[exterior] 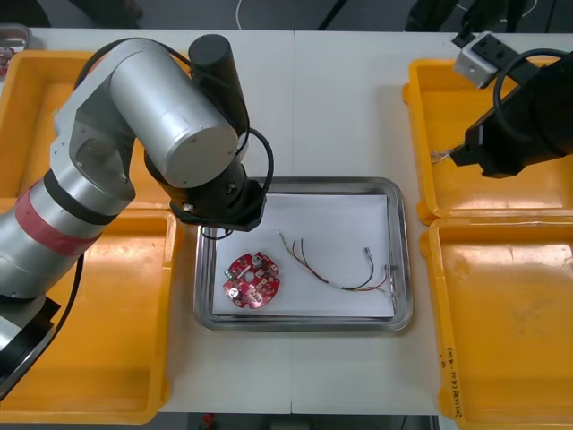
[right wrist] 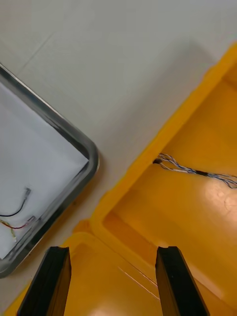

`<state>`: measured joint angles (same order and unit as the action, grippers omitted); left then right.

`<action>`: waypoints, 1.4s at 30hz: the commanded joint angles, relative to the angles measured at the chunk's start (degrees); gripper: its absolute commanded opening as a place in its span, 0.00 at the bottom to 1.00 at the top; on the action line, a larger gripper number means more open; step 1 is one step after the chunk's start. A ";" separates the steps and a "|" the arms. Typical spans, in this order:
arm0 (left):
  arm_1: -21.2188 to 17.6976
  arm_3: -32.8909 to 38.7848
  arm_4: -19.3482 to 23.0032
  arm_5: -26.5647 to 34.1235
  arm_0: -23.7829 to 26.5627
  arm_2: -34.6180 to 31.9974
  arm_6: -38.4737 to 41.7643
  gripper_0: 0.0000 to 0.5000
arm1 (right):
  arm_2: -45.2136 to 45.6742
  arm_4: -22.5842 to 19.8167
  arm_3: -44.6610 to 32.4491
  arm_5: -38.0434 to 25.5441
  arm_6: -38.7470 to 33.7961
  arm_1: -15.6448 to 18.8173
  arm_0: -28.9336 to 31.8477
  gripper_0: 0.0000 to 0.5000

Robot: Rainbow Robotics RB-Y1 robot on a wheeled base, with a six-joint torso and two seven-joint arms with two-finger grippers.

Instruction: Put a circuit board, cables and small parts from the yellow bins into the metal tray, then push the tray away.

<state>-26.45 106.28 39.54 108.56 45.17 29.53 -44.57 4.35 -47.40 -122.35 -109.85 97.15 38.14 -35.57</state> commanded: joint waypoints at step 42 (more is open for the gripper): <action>3.86 -12.59 -8.87 -16.36 1.94 9.67 -5.26 1.00 | 4.26 17.08 56.26 5.43 15.09 1.58 -26.66 1.00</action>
<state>-23.97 93.07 31.40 92.55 45.25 38.37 -44.58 9.52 -31.42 -69.34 -106.76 107.70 38.15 -57.21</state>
